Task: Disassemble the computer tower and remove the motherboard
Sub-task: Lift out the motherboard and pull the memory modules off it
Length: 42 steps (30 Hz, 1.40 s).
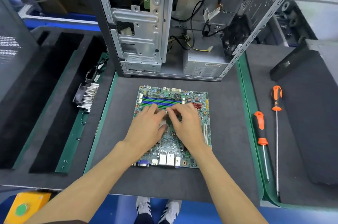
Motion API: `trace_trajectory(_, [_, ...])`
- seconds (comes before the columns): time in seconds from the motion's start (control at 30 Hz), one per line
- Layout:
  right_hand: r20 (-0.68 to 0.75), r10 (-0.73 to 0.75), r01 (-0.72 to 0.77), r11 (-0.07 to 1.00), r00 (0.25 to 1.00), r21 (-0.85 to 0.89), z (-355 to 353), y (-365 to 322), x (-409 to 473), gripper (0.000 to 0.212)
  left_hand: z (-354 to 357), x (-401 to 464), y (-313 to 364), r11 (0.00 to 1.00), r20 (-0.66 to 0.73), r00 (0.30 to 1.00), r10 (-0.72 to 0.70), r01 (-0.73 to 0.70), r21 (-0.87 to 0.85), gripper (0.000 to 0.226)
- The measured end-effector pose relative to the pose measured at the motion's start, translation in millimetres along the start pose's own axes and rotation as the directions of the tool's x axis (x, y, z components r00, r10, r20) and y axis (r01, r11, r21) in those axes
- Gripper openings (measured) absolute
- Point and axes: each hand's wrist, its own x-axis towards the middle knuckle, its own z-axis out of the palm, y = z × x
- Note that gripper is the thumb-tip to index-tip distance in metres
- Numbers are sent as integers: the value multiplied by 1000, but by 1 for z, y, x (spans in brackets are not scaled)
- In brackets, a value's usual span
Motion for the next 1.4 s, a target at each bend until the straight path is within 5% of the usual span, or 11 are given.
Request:
trace_trajectory(0.2, [2, -2, 2, 1000, 1000, -10, -2, -2, -2, 20, -12, -10, 2, 991, -88, 995, 36, -47, -124, 3])
trace_trajectory(0.37, [-38, 50, -51, 999, 998, -16, 4, -16, -5, 13, -25, -27, -6, 982, -175, 983, -49, 16, -186, 11])
trace_trajectory(0.47, [42, 115, -117, 993, 992, 35, 4, -24, -9, 12, -30, -36, -20, 975, -167, 975, -148, 115, -193, 14])
trace_trajectory(0.63, [226, 135, -110, 987, 965, -119, -1, -29, -27, 17, -31, -55, -43, 941, -94, 958, -273, 245, -233, 20])
trace_trajectory(0.93, [267, 90, -28, 973, 960, -228, -8, -37, -29, 12, -26, -59, -63, 948, -2, 949, -317, 317, 26, 4])
trace_trajectory(1.07, [197, 93, -51, 977, 976, -205, -13, -34, -22, 10, -30, -37, -50, 982, -103, 979, -177, 168, -86, 7])
trace_trajectory(1.23, [-117, 262, -274, 957, 958, -96, -27, -13, 6, 9, -27, 6, -18, 986, -201, 977, -74, 41, -162, 22])
trace_trajectory(1.33, [-169, 330, -358, 915, 929, -186, -33, 4, 28, 19, -23, 34, -25, 938, -254, 919, -303, 241, -249, 22])
trace_trajectory(1.4, [-166, 355, -388, 882, 920, -267, -32, 14, 38, 22, -22, 49, -42, 825, -160, 844, -511, 430, -368, 20])
